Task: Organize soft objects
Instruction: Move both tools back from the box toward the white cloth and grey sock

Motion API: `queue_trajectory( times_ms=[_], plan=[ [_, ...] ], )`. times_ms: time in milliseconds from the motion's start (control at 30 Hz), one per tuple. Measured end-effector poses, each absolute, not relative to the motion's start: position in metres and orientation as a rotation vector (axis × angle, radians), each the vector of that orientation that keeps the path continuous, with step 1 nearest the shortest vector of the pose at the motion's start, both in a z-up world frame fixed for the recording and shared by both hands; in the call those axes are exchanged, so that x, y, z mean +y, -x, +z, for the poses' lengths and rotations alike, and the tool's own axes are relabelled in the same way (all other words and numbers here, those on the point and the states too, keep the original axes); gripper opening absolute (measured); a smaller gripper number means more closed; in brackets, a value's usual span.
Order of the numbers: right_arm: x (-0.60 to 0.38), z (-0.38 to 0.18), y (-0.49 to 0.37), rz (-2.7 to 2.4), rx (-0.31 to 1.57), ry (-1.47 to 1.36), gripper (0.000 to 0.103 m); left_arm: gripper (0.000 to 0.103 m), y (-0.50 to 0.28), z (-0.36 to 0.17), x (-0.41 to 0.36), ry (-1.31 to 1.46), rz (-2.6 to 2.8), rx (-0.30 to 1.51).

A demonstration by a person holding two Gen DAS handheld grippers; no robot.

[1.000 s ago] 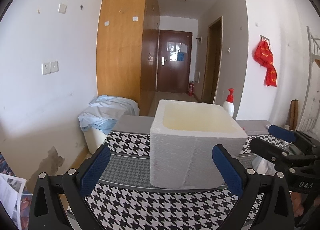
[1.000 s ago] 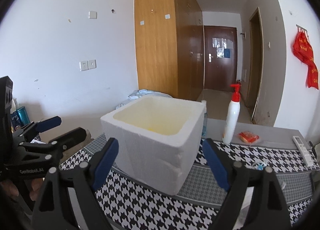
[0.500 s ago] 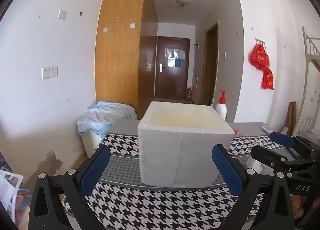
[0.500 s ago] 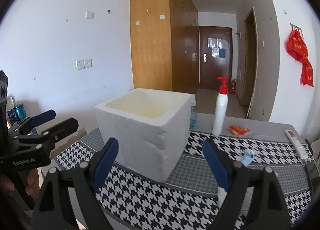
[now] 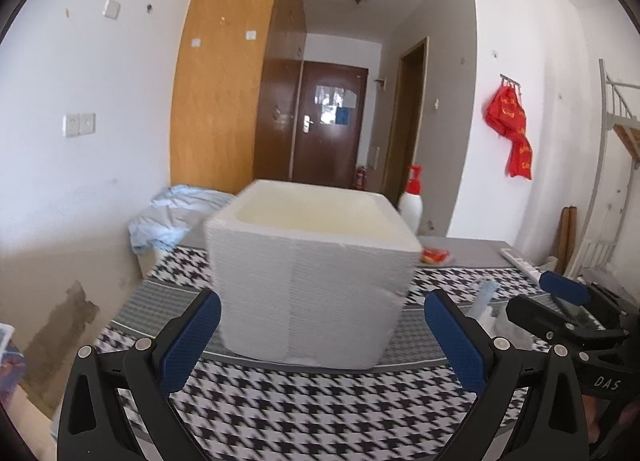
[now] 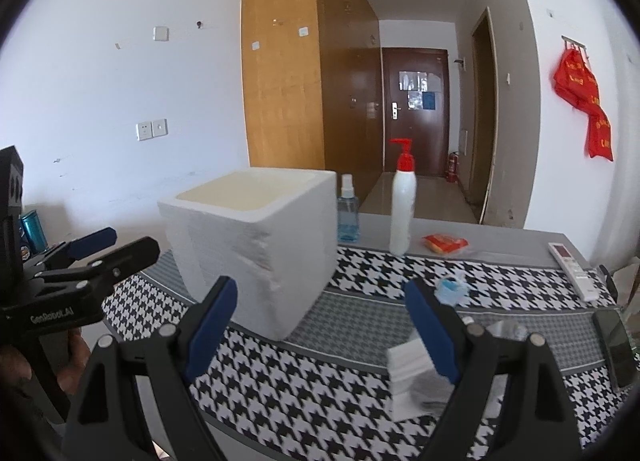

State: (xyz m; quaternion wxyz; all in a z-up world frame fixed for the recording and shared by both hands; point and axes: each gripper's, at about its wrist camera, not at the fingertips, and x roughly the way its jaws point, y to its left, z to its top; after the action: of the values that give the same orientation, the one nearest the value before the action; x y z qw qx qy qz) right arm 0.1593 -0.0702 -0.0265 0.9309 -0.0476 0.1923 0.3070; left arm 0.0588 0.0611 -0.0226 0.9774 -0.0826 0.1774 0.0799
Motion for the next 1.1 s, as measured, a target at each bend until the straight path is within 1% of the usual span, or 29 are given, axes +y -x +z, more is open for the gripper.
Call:
queue_trajectory(
  times_ms=[300,1100],
  plan=[
    [-0.102,-0.028,-0.167,0.584,0.395,0.083,0.089,0.102,-0.078,-0.019,0.03,0.132,0.093,0.368],
    [-0.145,-0.042,-0.168,0.421,0.441,0.039,0.089,0.102,-0.105,-0.031,-0.014,0.064,-0.079,0.424]
  ],
)
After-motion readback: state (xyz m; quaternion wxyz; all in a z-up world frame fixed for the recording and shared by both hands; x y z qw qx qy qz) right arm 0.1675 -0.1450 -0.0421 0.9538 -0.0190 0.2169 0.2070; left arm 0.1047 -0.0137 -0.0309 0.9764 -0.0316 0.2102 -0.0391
